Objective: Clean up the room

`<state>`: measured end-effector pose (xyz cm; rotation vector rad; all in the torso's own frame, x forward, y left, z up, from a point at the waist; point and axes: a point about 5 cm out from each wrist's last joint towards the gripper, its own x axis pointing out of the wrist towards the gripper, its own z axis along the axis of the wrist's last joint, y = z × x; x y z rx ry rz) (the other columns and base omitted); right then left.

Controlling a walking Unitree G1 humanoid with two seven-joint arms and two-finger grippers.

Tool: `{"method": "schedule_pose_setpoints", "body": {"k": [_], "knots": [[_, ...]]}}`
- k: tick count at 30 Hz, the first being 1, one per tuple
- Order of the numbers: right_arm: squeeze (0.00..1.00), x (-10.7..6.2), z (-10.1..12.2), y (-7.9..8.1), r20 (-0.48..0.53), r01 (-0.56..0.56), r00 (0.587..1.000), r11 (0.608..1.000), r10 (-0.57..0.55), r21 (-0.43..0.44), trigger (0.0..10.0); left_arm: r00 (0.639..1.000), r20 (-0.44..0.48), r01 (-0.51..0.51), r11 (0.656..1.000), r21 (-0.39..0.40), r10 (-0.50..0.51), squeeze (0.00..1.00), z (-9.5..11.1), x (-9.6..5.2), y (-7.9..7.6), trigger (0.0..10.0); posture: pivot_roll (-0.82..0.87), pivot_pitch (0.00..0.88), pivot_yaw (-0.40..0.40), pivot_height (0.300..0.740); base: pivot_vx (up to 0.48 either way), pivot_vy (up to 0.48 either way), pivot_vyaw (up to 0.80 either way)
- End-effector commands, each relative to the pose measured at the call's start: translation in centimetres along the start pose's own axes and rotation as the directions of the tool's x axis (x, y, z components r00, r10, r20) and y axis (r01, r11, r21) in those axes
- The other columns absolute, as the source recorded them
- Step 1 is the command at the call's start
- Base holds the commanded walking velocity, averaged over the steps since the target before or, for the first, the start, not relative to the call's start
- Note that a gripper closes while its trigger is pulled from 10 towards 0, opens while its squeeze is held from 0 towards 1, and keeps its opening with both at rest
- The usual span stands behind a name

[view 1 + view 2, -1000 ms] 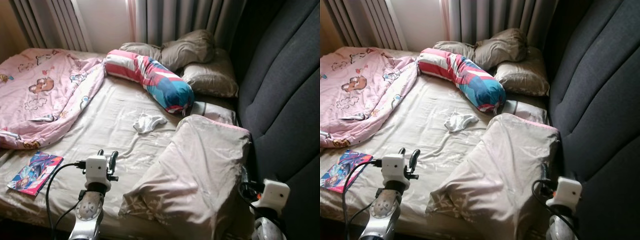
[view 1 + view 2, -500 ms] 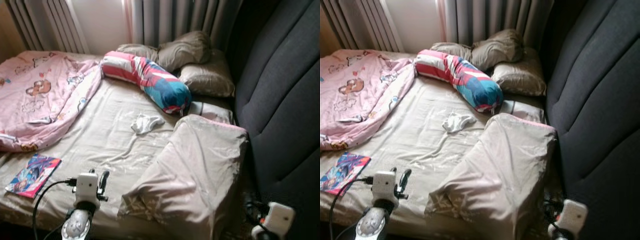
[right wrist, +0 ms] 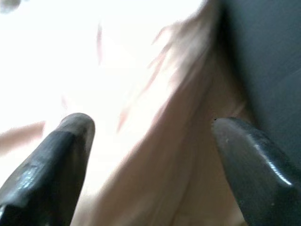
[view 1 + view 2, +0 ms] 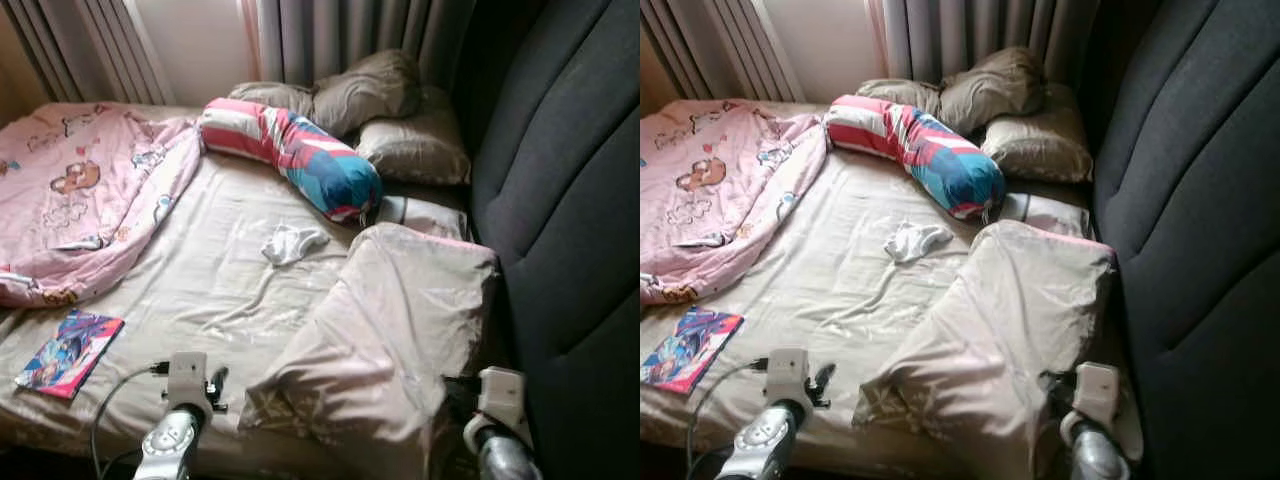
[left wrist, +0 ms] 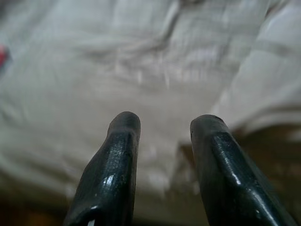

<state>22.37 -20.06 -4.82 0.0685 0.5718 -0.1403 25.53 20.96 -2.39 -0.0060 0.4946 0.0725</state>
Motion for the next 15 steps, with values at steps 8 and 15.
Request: {"method": "schedule_pose_setpoints", "body": {"k": [8,15], "knots": [[0.00,-2.2,-5.4,-1.5,-0.263,0.048,0.964,0.999,-0.045,0.005,10.0,0.960,-0.264,-0.098,0.995,0.006,0.096,0.00,-5.9,-2.6,1.4,10.0,-0.11,0.062,-0.029,0.740,0.000,0.000,0.00],[0.00,-0.4,-1.1,-0.7,-0.033,0.075,0.997,0.992,-0.072,0.098,10.0,0.989,-0.132,-0.069,0.998,-0.008,0.067,0.00,-3.5,-1.4,0.8,10.0,-0.11,0.079,-0.021,0.740,0.000,0.000,0.00]]}}
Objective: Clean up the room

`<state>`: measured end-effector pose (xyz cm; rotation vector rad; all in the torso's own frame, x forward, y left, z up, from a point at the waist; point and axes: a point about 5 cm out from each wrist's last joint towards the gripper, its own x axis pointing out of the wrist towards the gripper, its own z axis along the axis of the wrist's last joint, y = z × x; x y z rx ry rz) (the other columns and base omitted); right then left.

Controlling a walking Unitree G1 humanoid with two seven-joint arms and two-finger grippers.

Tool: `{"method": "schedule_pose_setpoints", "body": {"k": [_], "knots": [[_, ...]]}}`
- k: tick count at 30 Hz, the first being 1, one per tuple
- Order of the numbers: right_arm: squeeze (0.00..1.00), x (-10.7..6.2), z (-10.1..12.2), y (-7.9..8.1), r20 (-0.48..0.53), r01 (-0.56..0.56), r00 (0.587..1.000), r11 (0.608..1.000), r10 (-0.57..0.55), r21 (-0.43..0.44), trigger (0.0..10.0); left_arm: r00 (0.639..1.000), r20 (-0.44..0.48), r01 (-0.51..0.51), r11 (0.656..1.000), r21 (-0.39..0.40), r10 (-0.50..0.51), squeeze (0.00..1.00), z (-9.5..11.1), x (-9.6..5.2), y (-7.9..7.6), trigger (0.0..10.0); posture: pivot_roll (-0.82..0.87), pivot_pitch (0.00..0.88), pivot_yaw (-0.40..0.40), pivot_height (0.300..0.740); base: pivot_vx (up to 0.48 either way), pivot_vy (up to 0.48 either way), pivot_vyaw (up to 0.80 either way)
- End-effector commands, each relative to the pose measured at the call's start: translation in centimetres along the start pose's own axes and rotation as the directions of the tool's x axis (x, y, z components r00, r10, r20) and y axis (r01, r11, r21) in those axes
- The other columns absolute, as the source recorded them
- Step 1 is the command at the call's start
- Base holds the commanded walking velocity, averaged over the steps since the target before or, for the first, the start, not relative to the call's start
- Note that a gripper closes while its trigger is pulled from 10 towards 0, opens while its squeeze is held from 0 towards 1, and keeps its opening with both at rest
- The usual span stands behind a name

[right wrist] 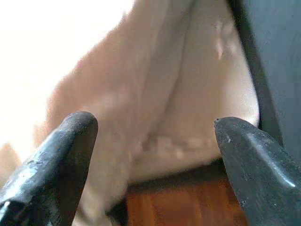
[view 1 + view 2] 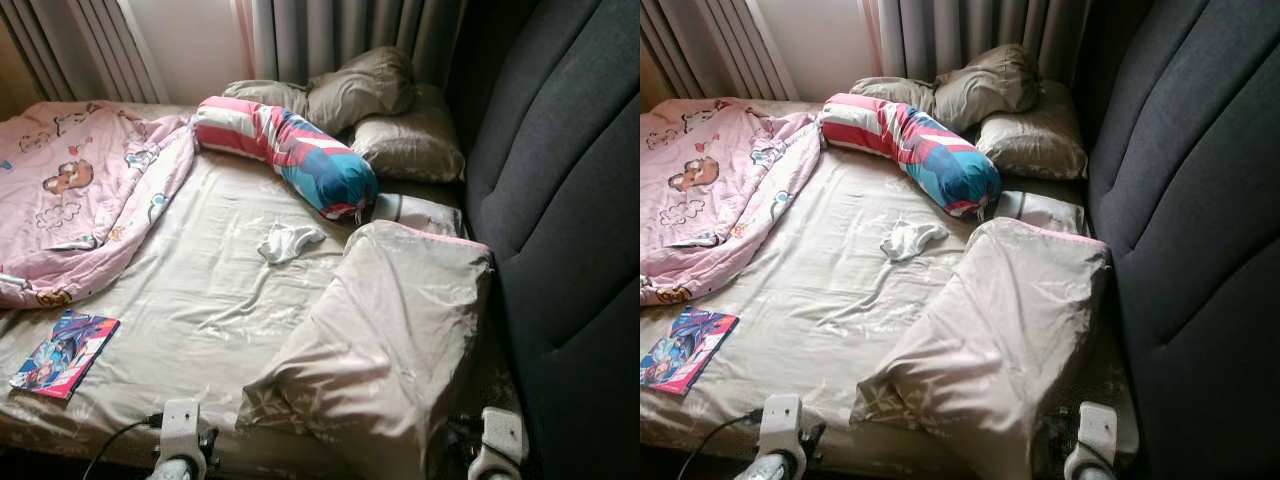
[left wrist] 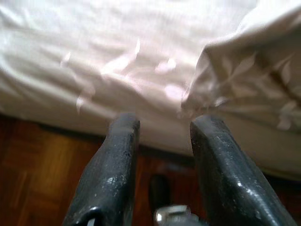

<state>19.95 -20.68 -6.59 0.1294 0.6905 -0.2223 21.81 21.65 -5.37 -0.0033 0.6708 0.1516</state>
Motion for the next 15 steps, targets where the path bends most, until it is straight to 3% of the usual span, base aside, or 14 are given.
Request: {"method": "schedule_pose_setpoints", "body": {"k": [1,4,7,15], "knots": [[0.00,0.3,1.6,0.5,0.091,0.001,0.996,1.000,-0.004,0.030,10.0,0.999,0.044,0.010,1.000,-0.003,-0.010,0.00,0.9,0.2,-0.2,10.0,-0.11,0.079,-0.021,0.740,0.000,0.000,0.00],[0.00,0.7,3.6,1.1,0.184,-0.021,0.983,0.999,0.013,0.043,10.0,0.993,0.113,0.024,1.000,0.015,-0.026,0.00,2.5,0.6,-0.6,10.0,-0.11,0.080,-0.016,0.740,0.000,0.000,0.00],[0.00,0.7,3.7,2.0,0.193,-0.071,0.978,0.997,0.075,-0.026,10.0,0.985,0.168,0.035,0.999,0.011,-0.037,0.00,3.6,0.7,-0.8,10.0,-0.12,0.081,-0.014,0.740,0.000,0.000,0.00],[0.00,0.5,3.2,1.7,0.181,-0.068,0.981,0.998,0.069,-0.014,10.0,0.948,0.305,0.089,0.996,0.027,-0.093,0.00,6.4,0.9,-2.2,10.0,-0.13,0.090,-0.021,0.695,0.000,0.000,0.00]]}}
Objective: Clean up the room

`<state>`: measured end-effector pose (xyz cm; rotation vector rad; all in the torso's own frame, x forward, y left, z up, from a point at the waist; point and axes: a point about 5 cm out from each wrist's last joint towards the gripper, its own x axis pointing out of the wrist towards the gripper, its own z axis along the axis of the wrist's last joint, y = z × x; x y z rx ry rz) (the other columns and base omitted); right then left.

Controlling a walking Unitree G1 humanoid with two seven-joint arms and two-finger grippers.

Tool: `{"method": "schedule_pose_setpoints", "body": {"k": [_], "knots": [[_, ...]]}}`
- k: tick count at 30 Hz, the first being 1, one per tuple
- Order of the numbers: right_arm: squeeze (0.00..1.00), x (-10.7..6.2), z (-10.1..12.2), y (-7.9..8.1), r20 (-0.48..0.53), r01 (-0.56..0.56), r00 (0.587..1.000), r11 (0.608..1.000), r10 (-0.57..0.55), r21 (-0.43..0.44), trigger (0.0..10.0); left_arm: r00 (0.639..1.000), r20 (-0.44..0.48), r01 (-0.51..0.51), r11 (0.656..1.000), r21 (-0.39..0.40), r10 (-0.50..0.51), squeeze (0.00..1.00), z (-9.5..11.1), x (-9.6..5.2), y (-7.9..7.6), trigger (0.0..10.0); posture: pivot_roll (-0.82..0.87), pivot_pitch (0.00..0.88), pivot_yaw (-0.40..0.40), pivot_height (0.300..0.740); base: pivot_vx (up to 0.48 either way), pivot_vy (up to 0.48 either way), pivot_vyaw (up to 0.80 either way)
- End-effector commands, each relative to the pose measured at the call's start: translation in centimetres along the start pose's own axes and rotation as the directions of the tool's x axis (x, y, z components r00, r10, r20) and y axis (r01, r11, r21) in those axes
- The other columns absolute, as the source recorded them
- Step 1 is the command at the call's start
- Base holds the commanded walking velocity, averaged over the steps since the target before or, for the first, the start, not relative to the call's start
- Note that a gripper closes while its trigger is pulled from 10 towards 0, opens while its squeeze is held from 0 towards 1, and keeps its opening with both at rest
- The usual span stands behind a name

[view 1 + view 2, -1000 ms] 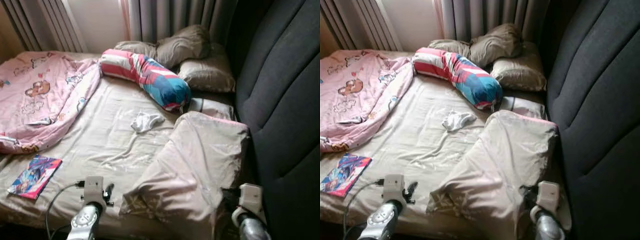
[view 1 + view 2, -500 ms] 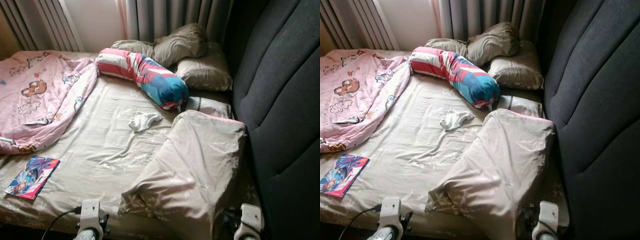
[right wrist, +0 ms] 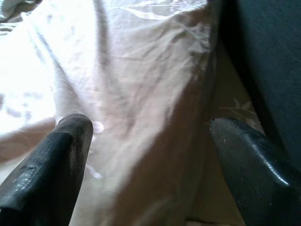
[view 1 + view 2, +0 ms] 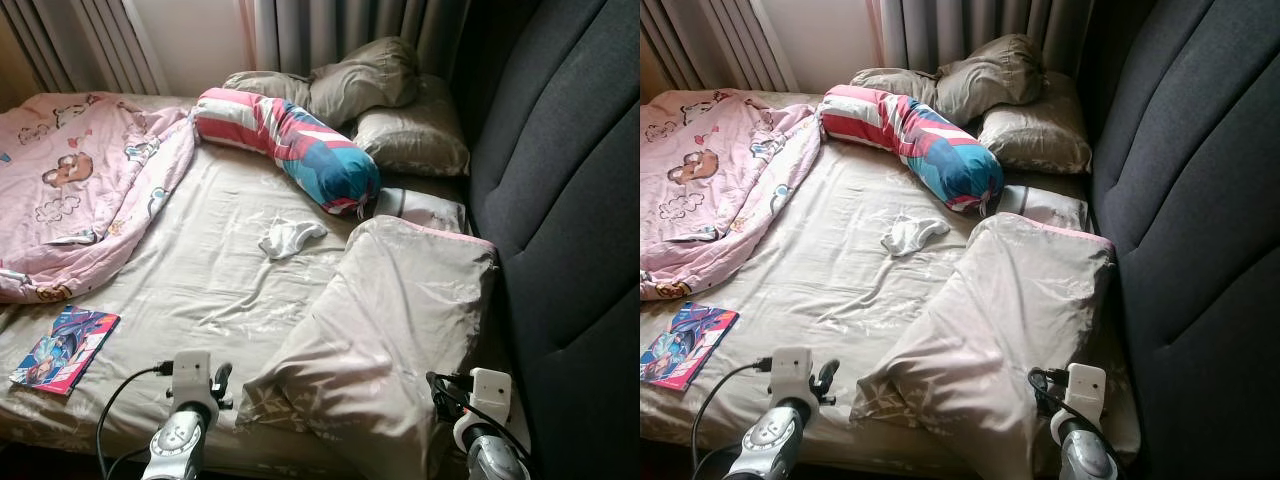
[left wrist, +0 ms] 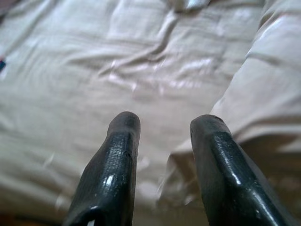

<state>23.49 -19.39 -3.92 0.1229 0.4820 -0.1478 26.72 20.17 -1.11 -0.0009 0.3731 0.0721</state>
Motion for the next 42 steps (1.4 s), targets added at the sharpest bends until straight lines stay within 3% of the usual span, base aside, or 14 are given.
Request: {"method": "schedule_pose_setpoints", "body": {"k": [1,3,9,21,23,33,42], "knots": [[0.00,-0.4,-0.7,-0.5,-0.023,0.014,1.000,1.000,-0.014,0.000,10.0,1.000,0.015,0.017,1.000,0.006,-0.017,0.00,0.2,0.0,-0.3,10.0,-0.13,0.090,-0.021,0.690,0.000,0.000,0.00],[0.00,-0.4,-0.8,-0.5,-0.032,0.002,0.999,0.999,-0.003,-0.040,10.0,0.998,0.045,0.040,0.999,0.005,-0.040,0.00,0.7,0.2,-0.7,10.0,-0.13,0.091,-0.022,0.675,0.000,0.000,0.00],[0.00,-0.4,-0.6,-0.3,-0.018,0.001,1.000,0.999,-0.002,-0.033,10.0,0.991,0.111,0.074,0.997,0.019,-0.075,0.00,2.1,0.6,-1.4,10.0,-0.13,0.090,-0.022,0.671,0.000,0.000,0.00],[0.00,-0.3,-0.9,0.5,-0.041,-0.047,0.998,0.998,0.045,-0.035,10.0,0.979,0.164,0.120,0.993,0.021,-0.121,0.00,3.3,0.9,-2.0,10.0,-0.12,0.091,-0.016,0.657,0.000,0.000,0.00],[0.00,-0.3,-0.7,0.6,-0.025,-0.049,0.999,0.998,0.048,-0.042,10.0,0.977,0.166,0.129,0.991,0.024,-0.132,0.00,3.4,1.0,-2.1,10.0,-0.12,0.092,-0.016,0.638,0.000,0.000,0.00],[0.00,0.0,0.0,1.2,0.001,-0.068,0.998,0.997,0.068,-0.031,10.0,0.966,0.224,0.132,0.991,0.015,-0.132,0.00,4.8,1.3,-2.3,10.0,-0.12,0.109,-0.018,0.638,0.000,0.000,0.00],[0.00,0.4,2.7,1.3,0.182,-0.080,0.981,0.996,0.071,0.043,10.0,0.951,0.280,0.134,0.991,0.018,-0.133,0.00,6.3,1.7,-2.6,10.0,-0.12,0.117,-0.017,0.638,0.000,0.000,0.00]]}}
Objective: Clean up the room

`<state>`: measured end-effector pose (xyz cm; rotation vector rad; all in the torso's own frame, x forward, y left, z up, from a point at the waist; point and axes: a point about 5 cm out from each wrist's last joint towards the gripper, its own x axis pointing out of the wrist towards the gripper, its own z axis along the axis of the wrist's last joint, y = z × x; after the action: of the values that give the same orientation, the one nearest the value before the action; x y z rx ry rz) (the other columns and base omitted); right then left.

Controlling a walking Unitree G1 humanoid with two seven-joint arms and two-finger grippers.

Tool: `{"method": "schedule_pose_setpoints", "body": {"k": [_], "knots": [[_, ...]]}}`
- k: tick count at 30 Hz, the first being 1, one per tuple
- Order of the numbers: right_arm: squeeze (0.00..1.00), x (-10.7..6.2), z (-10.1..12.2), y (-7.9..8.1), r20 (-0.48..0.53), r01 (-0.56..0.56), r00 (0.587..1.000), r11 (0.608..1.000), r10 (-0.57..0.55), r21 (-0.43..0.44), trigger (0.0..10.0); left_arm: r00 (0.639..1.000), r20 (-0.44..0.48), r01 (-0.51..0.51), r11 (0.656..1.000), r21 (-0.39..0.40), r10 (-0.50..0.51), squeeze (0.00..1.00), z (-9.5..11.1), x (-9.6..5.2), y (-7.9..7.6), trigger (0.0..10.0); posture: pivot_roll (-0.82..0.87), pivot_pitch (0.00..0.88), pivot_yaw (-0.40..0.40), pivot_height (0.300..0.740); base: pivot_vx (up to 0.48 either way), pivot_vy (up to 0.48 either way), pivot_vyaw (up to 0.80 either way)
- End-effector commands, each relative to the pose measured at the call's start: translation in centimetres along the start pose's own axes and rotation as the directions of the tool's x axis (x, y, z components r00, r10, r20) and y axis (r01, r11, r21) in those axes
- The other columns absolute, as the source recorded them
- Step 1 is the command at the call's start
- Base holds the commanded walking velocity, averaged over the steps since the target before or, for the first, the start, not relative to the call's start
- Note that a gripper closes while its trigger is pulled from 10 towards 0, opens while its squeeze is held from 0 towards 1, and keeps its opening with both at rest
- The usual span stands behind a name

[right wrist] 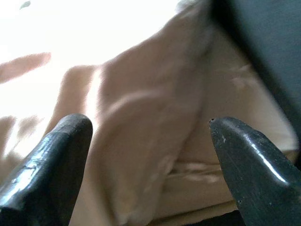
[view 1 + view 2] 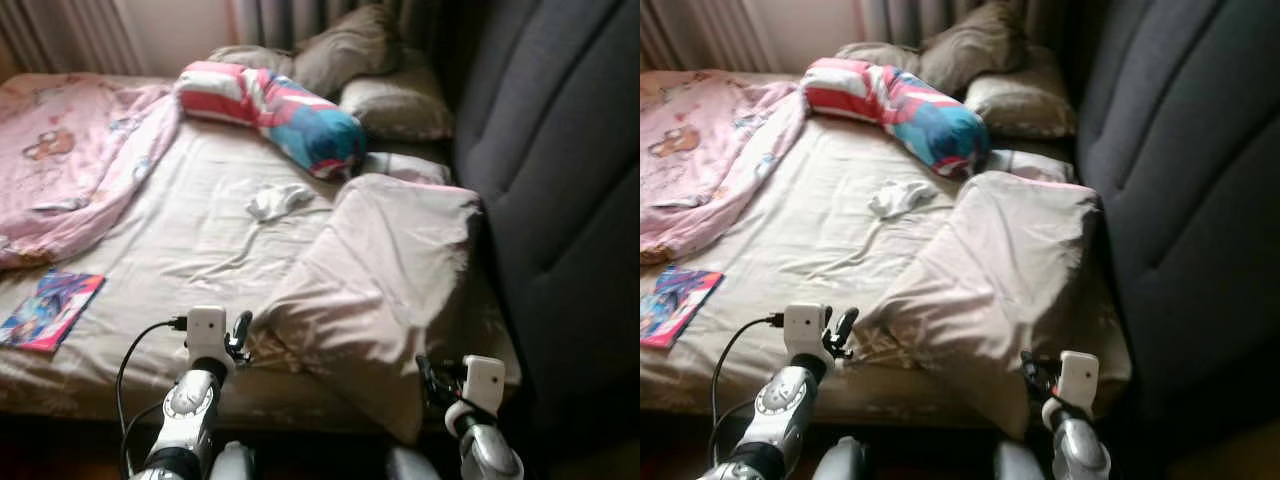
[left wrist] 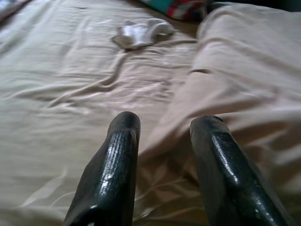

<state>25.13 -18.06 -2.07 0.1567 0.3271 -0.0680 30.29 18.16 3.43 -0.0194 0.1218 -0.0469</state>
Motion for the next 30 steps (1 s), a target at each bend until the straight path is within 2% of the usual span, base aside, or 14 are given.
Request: {"method": "schedule_pose_setpoints", "body": {"k": [1,3,6,12,16,21,25,27,28,30], "knots": [[0.00,0.3,1.0,-0.4,0.062,0.028,0.998,0.999,-0.030,0.032,10.0,0.999,0.037,0.016,1.000,0.006,-0.017,0.00,0.8,0.4,-0.4,10.0,-0.12,0.117,-0.017,0.638,0.000,0.000,0.00],[0.00,0.8,2.3,-0.6,0.116,0.041,0.992,0.998,-0.046,0.044,10.0,0.999,0.042,0.018,1.000,0.009,-0.019,0.00,0.9,0.5,-0.5,10.0,-0.12,0.119,-0.015,0.638,0.000,0.000,0.00],[0.00,1.3,3.2,-0.5,0.132,0.038,0.990,0.998,-0.045,0.055,10.0,0.999,0.046,0.017,1.000,0.013,-0.018,0.00,1.1,0.5,-0.5,10.0,-0.12,0.120,-0.015,0.638,0.000,0.000,0.00],[0.00,1.8,3.7,0.3,0.139,-0.013,0.990,0.998,0.004,0.062,10.0,0.998,0.060,0.022,1.000,0.016,-0.022,0.00,1.4,0.7,-0.5,10.0,-0.11,0.123,-0.013,0.638,0.227,0.000,0.00],[0.00,1.9,4.1,0.3,0.151,-0.009,0.989,0.998,-0.002,0.068,10.0,0.998,0.063,0.022,1.000,0.017,-0.023,0.00,1.5,0.7,-0.4,10.0,-0.11,0.125,-0.010,0.638,0.311,0.000,0.00],[0.00,2.1,4.4,0.9,0.170,-0.057,0.984,0.997,0.048,0.046,10.0,0.998,0.066,0.022,1.000,0.018,-0.024,0.00,1.6,0.8,-0.4,10.0,-0.11,0.127,-0.008,0.638,0.326,0.000,0.00],[0.00,2.2,4.2,1.0,0.136,-0.049,0.990,0.998,0.042,0.050,10.0,0.997,0.067,0.030,0.999,0.018,-0.031,0.00,1.7,0.9,-0.5,10.0,-0.11,0.128,-0.008,0.638,0.163,0.000,0.00],[0.00,2.3,3.9,0.7,0.099,-0.015,0.995,0.999,0.009,0.052,10.0,0.997,0.068,0.035,0.999,0.018,-0.036,0.00,1.8,0.9,-0.5,10.0,-0.11,0.131,-0.007,0.638,0.000,0.000,0.00],[0.00,2.4,3.5,0.2,0.046,0.027,0.998,0.998,-0.030,0.055,10.0,0.997,0.068,0.039,0.999,0.019,-0.040,0.00,1.8,0.9,-0.6,10.0,-0.11,0.132,-0.007,0.638,0.000,0.000,0.00],[0.00,2.4,3.2,0.0,0.022,0.044,0.999,0.997,-0.045,0.063,10.0,0.997,0.067,0.041,0.999,0.020,-0.043,0.00,1.8,1.0,-0.7,10.0,-0.11,0.132,-0.007,0.638,0.000,0.000,0.00]]}}
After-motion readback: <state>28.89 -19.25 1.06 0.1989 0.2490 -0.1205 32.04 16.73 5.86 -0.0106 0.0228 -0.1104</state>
